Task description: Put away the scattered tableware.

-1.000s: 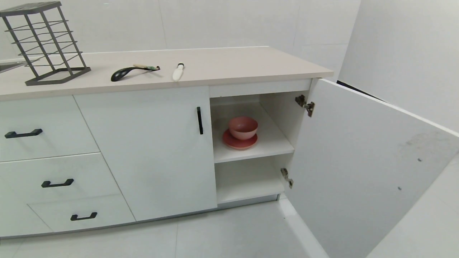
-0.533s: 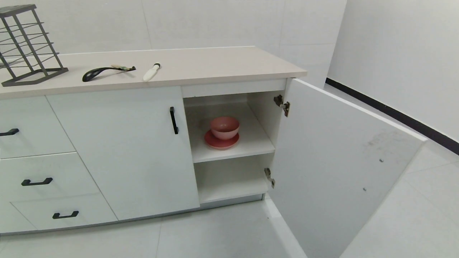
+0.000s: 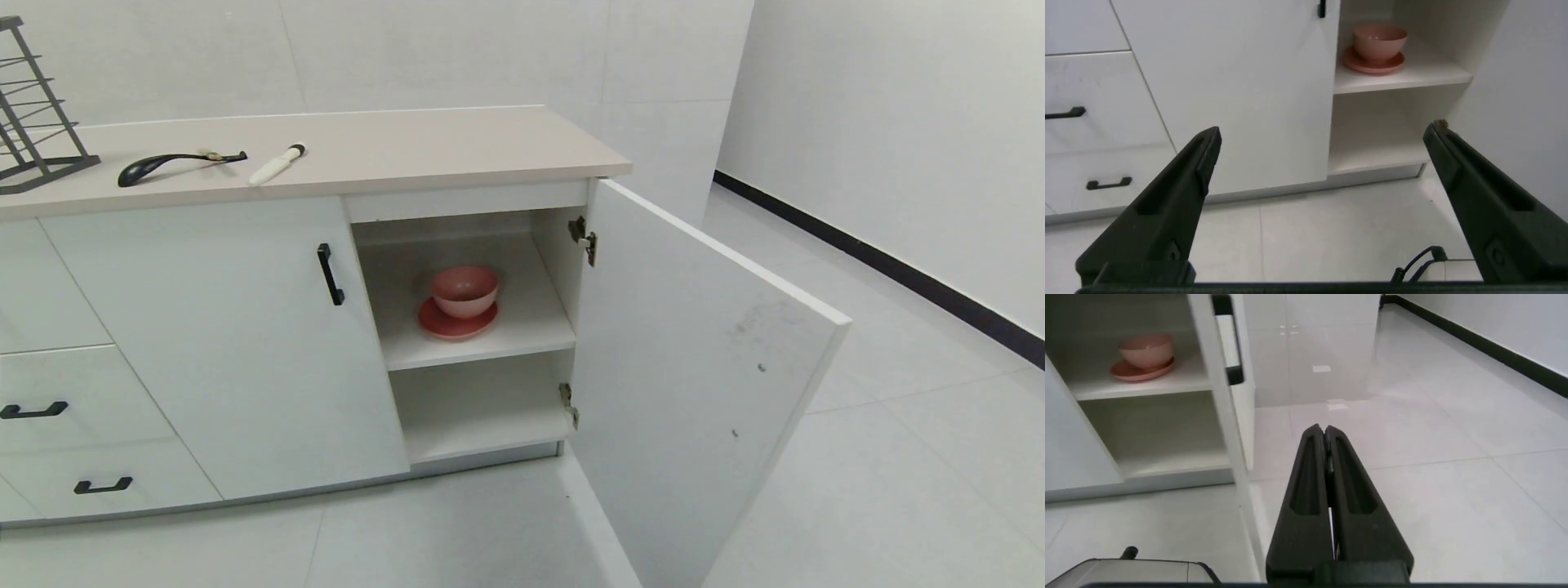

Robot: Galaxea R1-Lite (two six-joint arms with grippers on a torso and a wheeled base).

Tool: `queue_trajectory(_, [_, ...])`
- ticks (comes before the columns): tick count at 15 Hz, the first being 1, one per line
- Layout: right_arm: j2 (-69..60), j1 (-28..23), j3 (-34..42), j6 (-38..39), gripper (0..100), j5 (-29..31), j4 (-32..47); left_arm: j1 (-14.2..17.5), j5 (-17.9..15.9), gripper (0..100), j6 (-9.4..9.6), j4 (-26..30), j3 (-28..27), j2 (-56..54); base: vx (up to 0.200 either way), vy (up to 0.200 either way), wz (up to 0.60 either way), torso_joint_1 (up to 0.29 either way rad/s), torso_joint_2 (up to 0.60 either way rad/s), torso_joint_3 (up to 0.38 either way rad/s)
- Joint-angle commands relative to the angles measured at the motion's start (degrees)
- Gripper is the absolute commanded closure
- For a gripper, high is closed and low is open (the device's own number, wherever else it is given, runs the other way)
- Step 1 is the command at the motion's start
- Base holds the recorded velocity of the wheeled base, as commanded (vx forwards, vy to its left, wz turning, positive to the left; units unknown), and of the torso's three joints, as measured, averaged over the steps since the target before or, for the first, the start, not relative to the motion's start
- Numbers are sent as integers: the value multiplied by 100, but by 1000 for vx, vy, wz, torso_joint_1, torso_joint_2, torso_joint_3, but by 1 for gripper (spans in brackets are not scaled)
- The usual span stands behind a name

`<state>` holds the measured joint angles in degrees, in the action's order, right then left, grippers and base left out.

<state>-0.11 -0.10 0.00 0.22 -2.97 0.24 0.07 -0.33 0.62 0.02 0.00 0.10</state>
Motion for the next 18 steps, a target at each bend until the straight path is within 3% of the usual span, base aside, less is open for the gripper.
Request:
queue_trajectory(1, [11,1,0,13,100,-1,2,1,-2,0,-1,-2,0,8,0,0,0,0,0,0])
queue_trajectory(7, [11,-8,0,40,100,192,-7,1,7,0,-1,-2,0,8,-100,0,0,3,2,1])
queue_trajectory(9, [11,-17,-123,136,100,280,-701,1,7,0,-1,-2,0,8,0,0,0,0,0,0])
queue_trajectory(10, [319,-122,-580,136,100,201,-798,1,-2,0,-1,-2,0,8,0,0,0,0,0,0])
queue_trajectory(15, [3351,-184,-2487,-769,100,-2005,-991,1,7,0,-1,-2,0,8,0,0,0,0,0,0])
queue_trajectory(18, [4687,-17,-2971,-681,100,-2471,-1009,1,7,0,-9,-2,0,8,0,0,0,0,0,0])
